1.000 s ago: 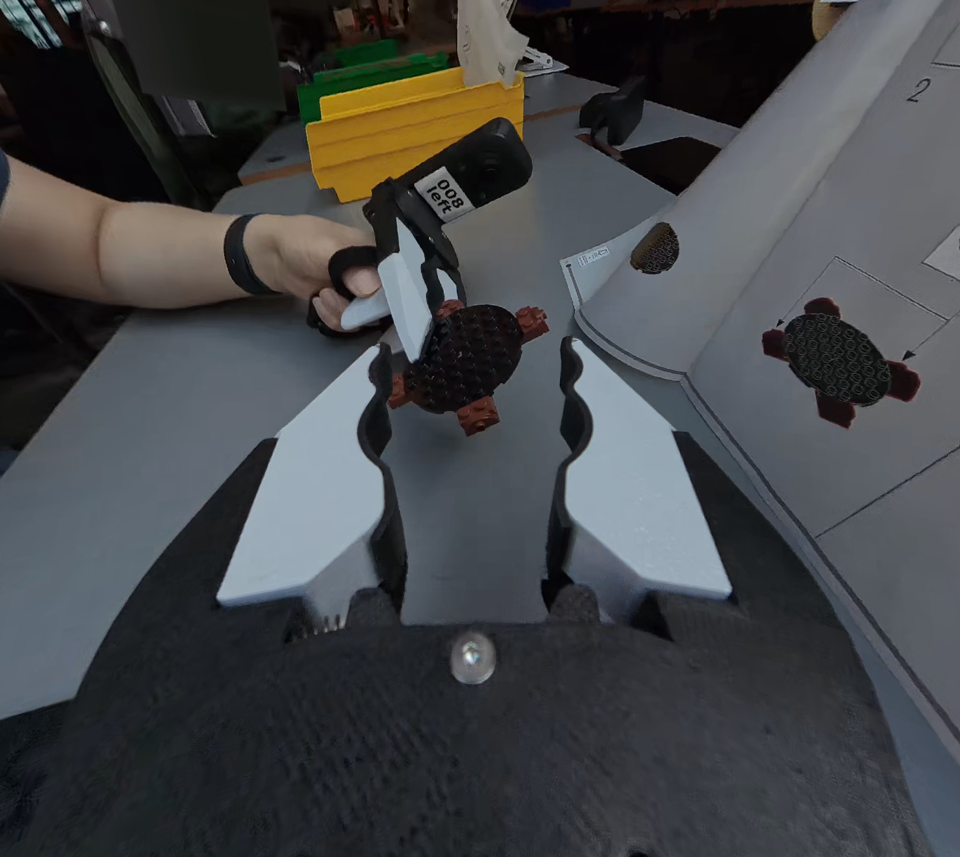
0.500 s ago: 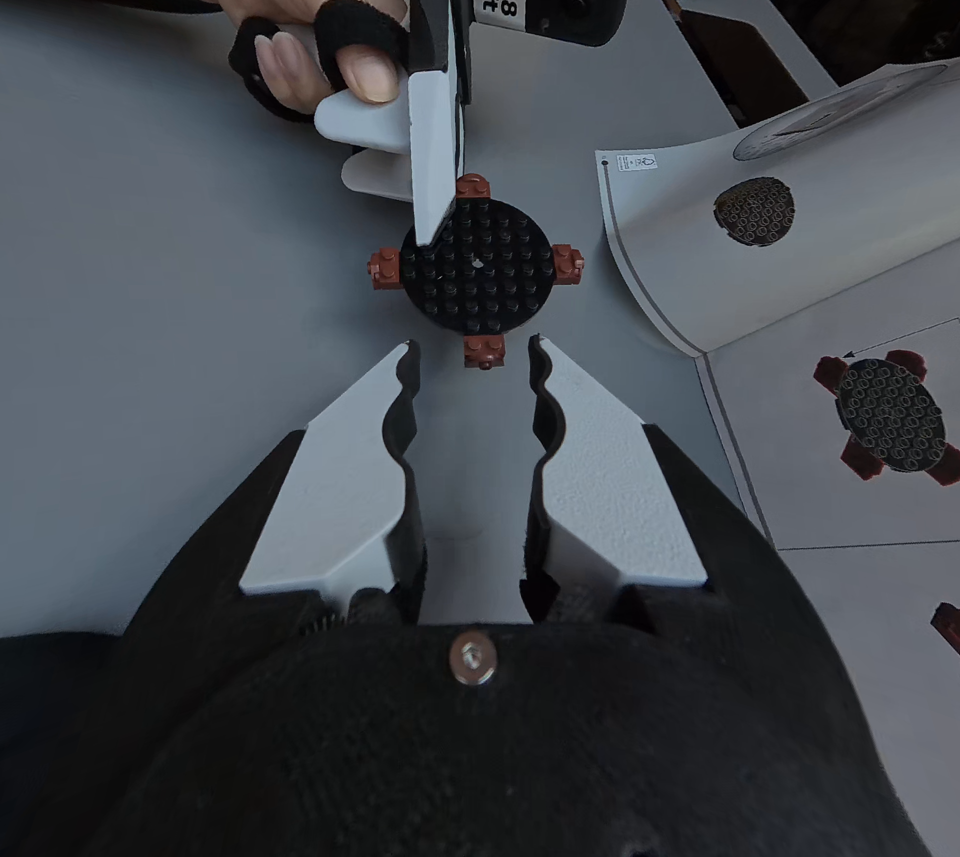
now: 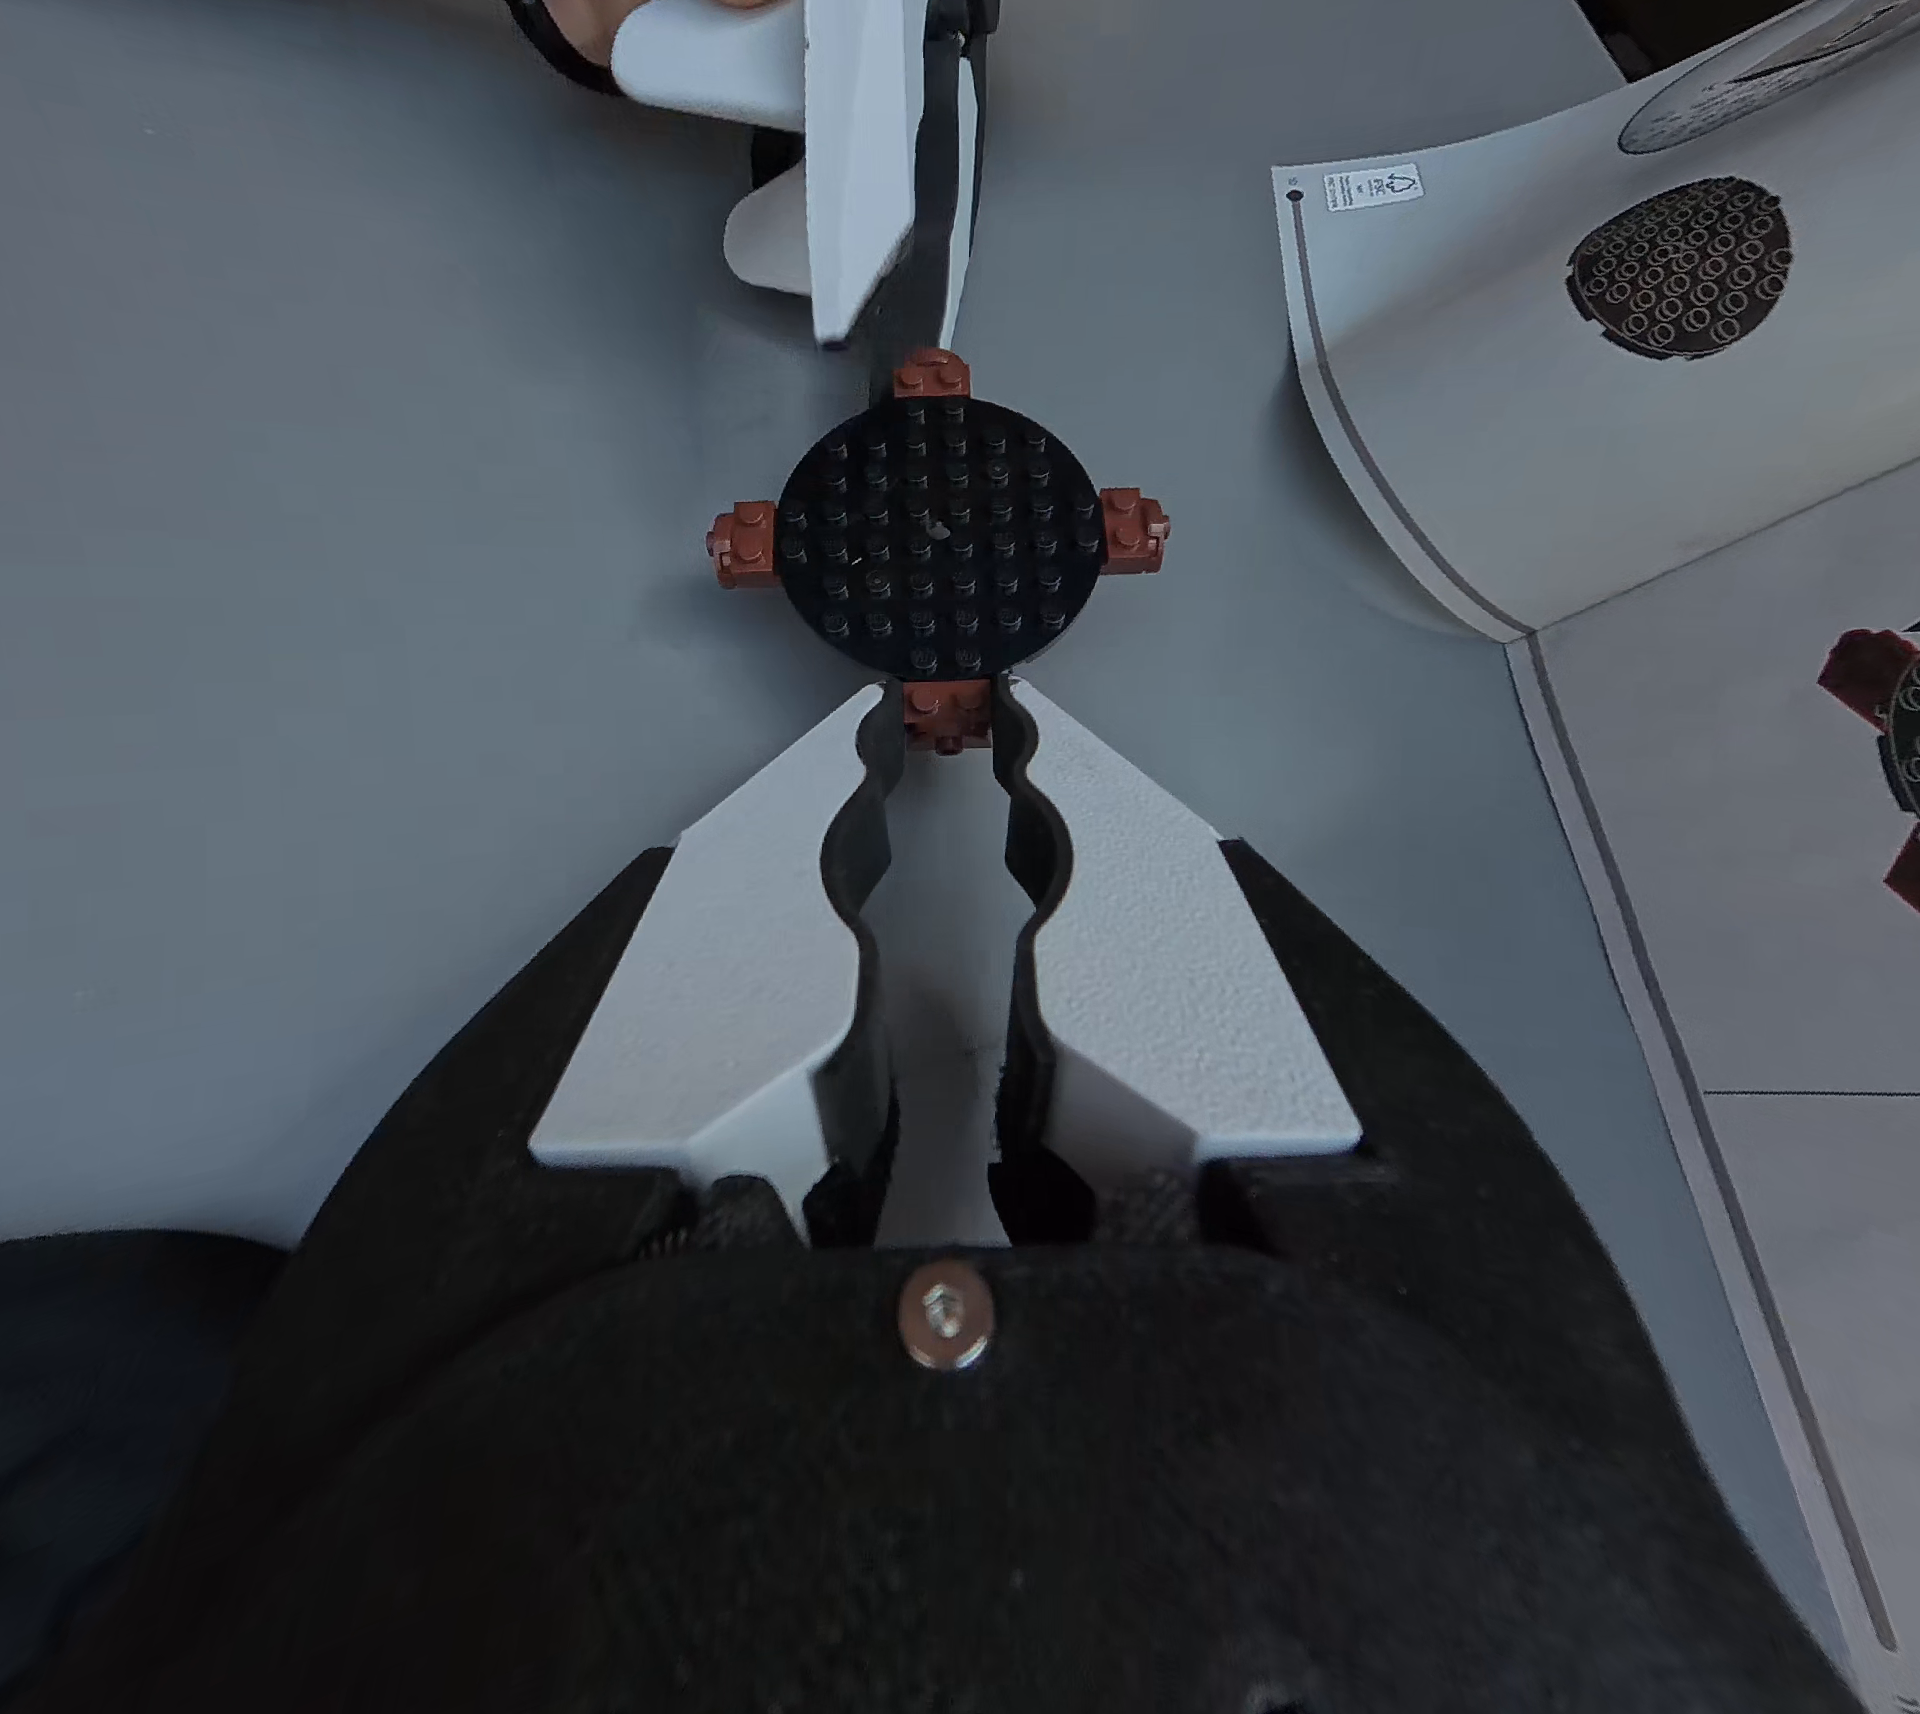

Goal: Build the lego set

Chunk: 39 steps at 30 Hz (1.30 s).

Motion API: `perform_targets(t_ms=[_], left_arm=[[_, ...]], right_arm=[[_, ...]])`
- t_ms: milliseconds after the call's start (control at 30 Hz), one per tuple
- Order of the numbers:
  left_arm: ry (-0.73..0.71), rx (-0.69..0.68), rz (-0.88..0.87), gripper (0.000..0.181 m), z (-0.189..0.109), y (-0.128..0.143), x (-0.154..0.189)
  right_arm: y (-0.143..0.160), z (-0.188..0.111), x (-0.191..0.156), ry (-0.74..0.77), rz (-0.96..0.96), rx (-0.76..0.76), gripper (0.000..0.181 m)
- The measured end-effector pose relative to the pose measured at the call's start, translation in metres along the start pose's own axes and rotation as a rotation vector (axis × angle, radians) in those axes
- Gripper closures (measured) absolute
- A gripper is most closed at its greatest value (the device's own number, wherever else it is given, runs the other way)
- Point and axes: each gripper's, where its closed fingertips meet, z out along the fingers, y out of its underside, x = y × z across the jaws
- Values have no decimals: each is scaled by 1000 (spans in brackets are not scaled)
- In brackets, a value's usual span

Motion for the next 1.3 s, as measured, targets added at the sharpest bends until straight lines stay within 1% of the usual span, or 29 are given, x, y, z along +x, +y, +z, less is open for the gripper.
perform_targets(t_ms=[67,133,233,267,400,467,533,633,700,733,800,900,933,967,1000,1033,1067,1100,1133,1167,1200,1233,1300], left_arm=[[-61,17,22,146,-14,-5,-8],[-132,62,83,147,-29,-15,-15],[-176,71,165,148,-40,-20,-14],[-194,59,190,147,-40,-19,-14],[-327,-30,335,142,-30,-10,-25],[-382,-50,410,143,-25,-8,-27],[-412,-58,447,144,-22,-7,-28],[-383,-41,439,148,-18,-6,-26],[-327,-20,410,149,-16,-7,-25],[-292,5,400,146,-17,-9,-23],[-194,78,407,145,-21,-13,-12],[-106,253,492,141,-37,-30,13],[-96,316,545,141,-44,-36,22],[-100,375,605,140,-52,-42,30],[-118,427,663,140,-59,-46,35],[-139,471,720,140,-65,-49,40],[-161,510,772,140,-71,-50,44],[-173,545,815,139,-75,-50,50],[-167,580,850,140,-79,-49,57],[-151,615,878,142,-82,-47,64],[-135,634,900,142,-84,-45,70],[-129,641,915,142,-85,-43,73],[-112,648,915,141,-86,-40,76]], right_arm=[[1,2,-3,-20,6,-7,166],[0,7,-10,-52,14,-19,166],[1,17,-22,-91,8,-69,166],[4,21,-24,-91,9,-100,165],[1,25,-26,-88,21,-96,166],[1,25,-26,-90,18,-84,165],[1,24,-26,-85,17,-85,160],[7,18,-22,-70,11,-119,152],[10,13,-20,-64,6,-137,148],[10,9,-19,-64,1,-133,146],[4,1,-16,-57,-8,-92,144],[-18,-15,-7,-20,-11,55,136],[-27,-21,-1,16,-24,109,133],[-37,-29,8,82,-42,170,131],[-48,-40,21,189,-73,243,128],[-60,-57,38,340,-111,318,123],[-69,-79,55,516,-153,371,123],[-76,-106,69,707,-201,409,125],[-82,-140,80,923,-236,457,129],[-88,-175,83,1115,-258,525,135],[-91,-201,80,1232,-266,591,136],[-93,-216,78,1285,-260,631,134],[-86,-229,82,1371,-218,633,126]])
